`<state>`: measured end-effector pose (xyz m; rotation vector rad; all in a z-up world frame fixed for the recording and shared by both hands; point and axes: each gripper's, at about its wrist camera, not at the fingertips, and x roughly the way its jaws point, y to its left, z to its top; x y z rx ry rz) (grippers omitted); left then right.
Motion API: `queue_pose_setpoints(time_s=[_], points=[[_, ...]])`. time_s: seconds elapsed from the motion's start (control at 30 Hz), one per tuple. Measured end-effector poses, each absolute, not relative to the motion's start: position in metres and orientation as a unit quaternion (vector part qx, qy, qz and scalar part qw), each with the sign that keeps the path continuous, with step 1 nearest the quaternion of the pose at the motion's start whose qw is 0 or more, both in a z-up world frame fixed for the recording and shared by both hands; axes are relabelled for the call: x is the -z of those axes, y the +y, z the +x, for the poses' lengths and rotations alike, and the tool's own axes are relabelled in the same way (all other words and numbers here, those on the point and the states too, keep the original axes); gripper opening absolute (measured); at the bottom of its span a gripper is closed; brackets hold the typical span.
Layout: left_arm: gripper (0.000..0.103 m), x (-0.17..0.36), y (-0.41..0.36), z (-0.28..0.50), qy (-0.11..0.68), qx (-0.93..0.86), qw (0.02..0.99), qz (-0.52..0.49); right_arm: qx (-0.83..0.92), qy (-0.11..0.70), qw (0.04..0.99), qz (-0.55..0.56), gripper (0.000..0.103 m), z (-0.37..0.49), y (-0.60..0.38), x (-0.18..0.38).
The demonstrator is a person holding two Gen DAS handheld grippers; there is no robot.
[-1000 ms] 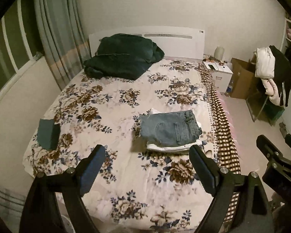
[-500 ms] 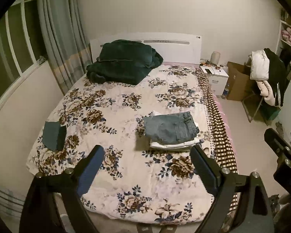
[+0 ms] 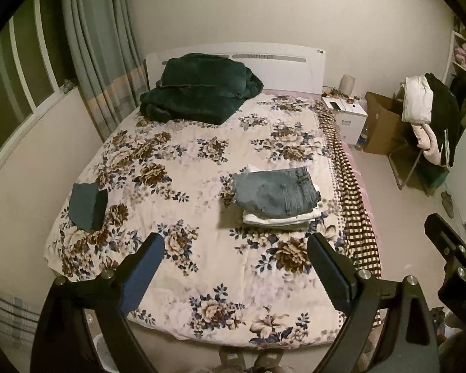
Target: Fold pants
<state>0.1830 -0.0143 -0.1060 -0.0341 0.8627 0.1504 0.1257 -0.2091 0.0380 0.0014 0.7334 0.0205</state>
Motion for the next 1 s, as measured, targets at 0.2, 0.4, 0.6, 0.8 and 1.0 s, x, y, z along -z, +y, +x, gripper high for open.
queue_pose_setpoints(time_s=[0.2, 0.4, 0.6, 0.8, 1.0], points=[[0.094, 0.1060, -0.0163, 0.1788, 0.419, -0.071, 0.905, -0.015, -0.009, 0.360, 0.933, 0.002, 0.103, 0.1262, -0.2068, -0.0350], [0.094, 0.1062, -0.0188, 0.1750, 0.421, -0.071, 0.904, -0.015, -0.010, 0.361, 0.932, 0.002, 0.103, 0.1226, -0.2081, -0.0337], [0.094, 0.1069, -0.0193, 0.1746, 0.419, -0.074, 0.905, -0.015, -0.011, 0.358, 0.934, 0.000, 0.103, 0.1231, -0.2036, -0.0316], [0.094, 0.1073, -0.0206, 0.1738, 0.418, -0.074, 0.905, -0.014, -0.016, 0.363, 0.932, 0.003, 0.103, 0.1281, -0.2031, -0.0320], [0.094, 0.1072, -0.0200, 0.1743, 0.419, -0.073, 0.905, -0.013, -0.015, 0.366, 0.930, 0.003, 0.103, 0.1309, -0.2075, -0.0318]])
